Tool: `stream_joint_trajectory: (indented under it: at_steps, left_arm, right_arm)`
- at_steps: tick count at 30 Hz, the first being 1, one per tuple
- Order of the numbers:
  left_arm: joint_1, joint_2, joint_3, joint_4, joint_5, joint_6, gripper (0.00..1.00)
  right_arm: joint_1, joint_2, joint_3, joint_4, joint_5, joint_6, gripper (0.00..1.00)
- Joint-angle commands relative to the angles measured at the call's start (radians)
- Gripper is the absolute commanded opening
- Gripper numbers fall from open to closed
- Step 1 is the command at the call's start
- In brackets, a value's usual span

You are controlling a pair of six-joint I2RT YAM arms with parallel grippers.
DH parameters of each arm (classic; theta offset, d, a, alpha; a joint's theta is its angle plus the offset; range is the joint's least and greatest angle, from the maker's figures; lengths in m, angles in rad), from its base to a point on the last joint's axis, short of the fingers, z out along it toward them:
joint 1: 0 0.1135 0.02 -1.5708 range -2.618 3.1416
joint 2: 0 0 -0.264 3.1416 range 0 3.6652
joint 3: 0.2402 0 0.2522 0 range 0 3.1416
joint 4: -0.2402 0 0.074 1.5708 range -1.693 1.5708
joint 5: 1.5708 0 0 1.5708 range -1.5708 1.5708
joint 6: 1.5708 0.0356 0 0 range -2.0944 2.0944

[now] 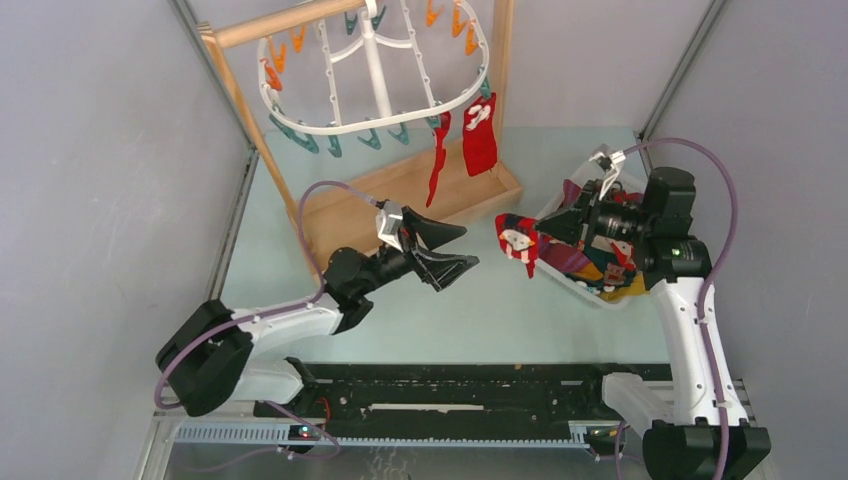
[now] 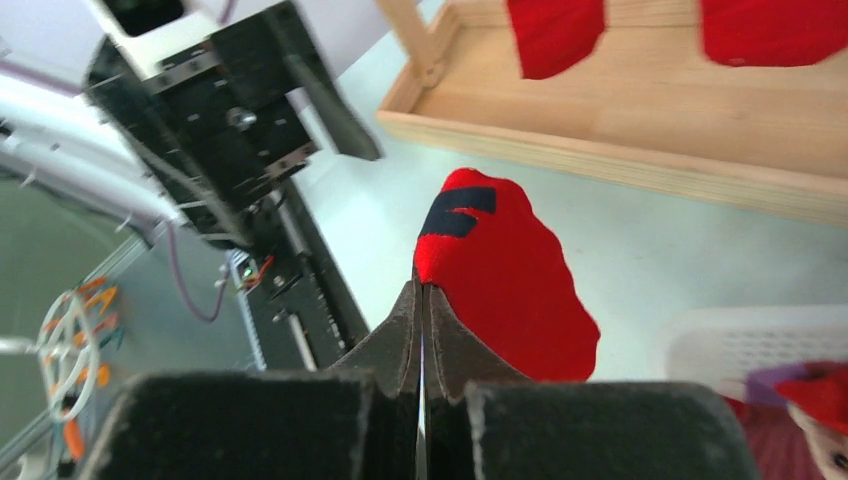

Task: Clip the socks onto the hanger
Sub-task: Pick up the sock from the bin.

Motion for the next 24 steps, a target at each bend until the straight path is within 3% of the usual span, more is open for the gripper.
stream_joint_trajectory:
  at_steps: [1, 4, 10, 24]
  left_arm:
    - [-0.004, 0.067, -0.022, 0.18, 0.021, -0.061, 0.89]
    - [-0.004, 0.108, -0.032, 0.264, 0.022, -0.088, 0.89]
    - [-0.004, 0.173, 0.005, 0.268, 0.043, -0.143, 0.88]
    - [-0.018, 0.323, 0.166, 0.29, 0.138, -0.307, 0.72]
  right_arm:
    - [0.056, -0.004, 0.032, 0.026, -0.082, -0.023, 0.0]
    - [0.1, 0.01, 0.031, 0.08, -0.09, 0.032, 0.0]
    - [0.142, 0.018, 0.031, 0.11, -0.103, 0.064, 0.0]
    - [0.173, 0.035, 0.031, 0.133, -0.103, 0.079, 0.0]
